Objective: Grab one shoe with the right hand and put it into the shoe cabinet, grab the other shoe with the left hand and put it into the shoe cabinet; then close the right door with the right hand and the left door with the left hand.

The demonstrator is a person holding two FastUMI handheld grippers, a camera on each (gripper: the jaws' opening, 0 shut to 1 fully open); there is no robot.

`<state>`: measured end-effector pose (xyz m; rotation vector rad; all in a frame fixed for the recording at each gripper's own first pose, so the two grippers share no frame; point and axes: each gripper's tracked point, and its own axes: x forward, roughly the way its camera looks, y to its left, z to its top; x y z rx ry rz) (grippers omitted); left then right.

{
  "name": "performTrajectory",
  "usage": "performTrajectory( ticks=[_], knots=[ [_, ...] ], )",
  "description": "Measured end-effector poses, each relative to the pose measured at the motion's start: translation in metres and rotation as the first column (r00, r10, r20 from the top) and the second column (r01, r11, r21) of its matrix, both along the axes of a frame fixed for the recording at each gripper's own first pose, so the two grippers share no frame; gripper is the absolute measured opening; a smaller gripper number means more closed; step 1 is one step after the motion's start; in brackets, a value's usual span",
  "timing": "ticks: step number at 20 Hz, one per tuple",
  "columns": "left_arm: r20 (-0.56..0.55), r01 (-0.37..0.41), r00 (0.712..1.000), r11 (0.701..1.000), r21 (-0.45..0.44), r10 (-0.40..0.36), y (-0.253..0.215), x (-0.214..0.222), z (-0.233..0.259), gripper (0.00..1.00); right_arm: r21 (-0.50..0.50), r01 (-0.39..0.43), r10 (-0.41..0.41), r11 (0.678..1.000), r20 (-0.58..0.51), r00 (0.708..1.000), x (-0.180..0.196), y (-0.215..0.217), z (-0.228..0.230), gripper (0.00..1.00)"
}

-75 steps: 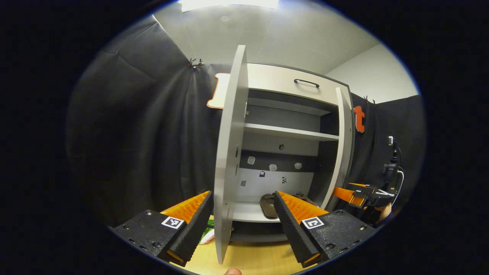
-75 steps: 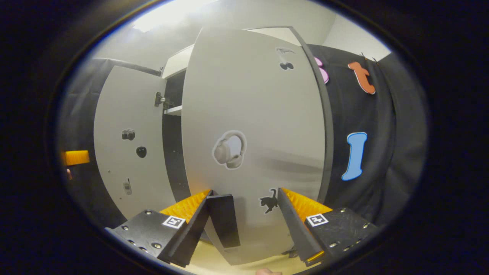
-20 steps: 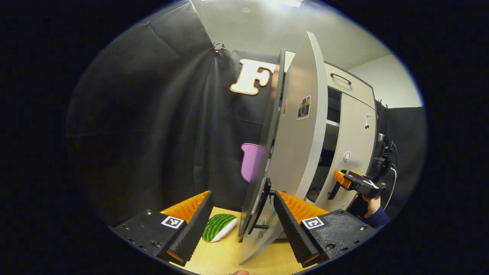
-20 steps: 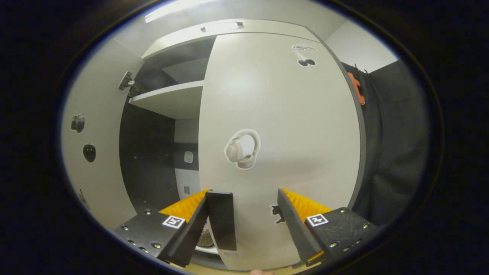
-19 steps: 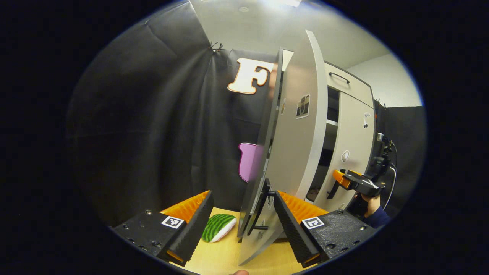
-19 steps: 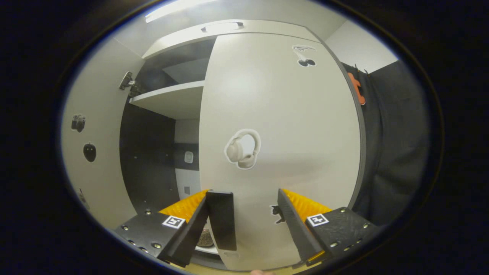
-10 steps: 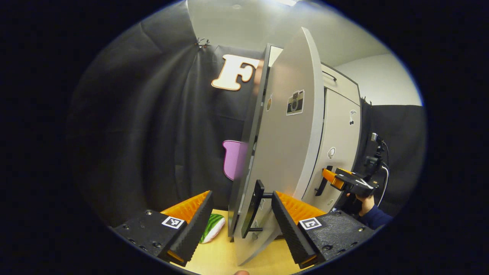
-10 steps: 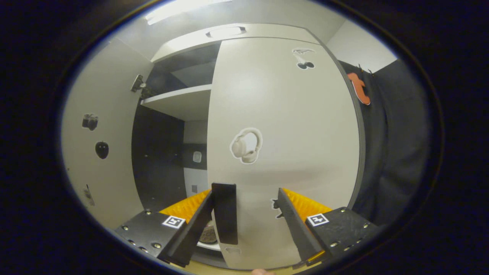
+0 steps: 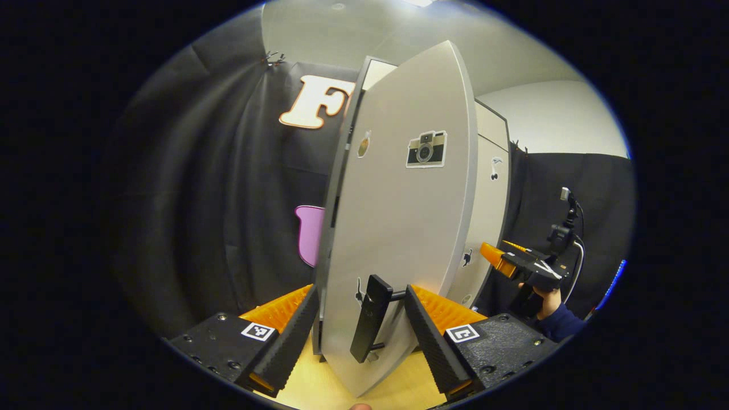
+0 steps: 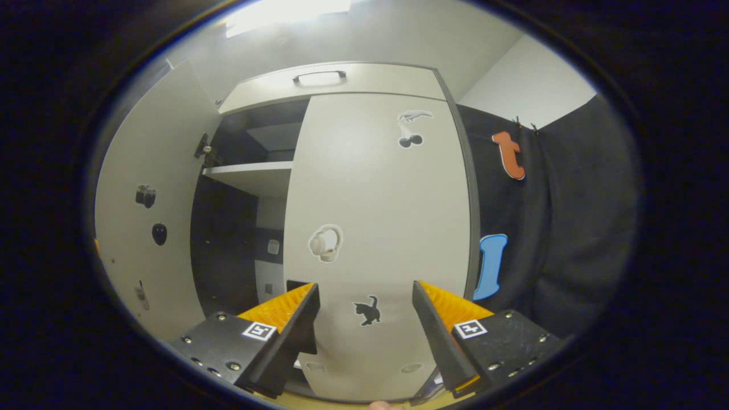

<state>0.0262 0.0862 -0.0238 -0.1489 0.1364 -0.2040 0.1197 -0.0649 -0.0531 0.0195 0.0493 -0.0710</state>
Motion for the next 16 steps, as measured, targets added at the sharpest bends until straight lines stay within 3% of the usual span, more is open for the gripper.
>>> performTrajectory(
  ticks=[8, 12, 16],
  knots=[
    [0.012, 0.082, 0.997, 0.996, 0.024, -0.082, -0.049, 0.026, -0.003, 0.94, 0.006, 0.068, -0.068, 0.998, -0.013, 0.998, -0.03, -0.043, 0.008, 0.97],
    [-0.002, 0.098, 0.995, 0.992, 0.081, -0.098, -0.073, 0.044, -0.014, 0.94, 0.001, 0.091, -0.091, 0.996, 0.0, 0.996, -0.041, -0.059, 0.021, 0.97],
    [-0.013, 0.103, 0.995, 0.99, 0.096, -0.102, -0.09, 0.067, -0.026, 1.0, -0.013, 0.114, -0.114, 0.993, 0.015, 0.993, -0.048, -0.072, 0.029, 0.97]
  ],
)
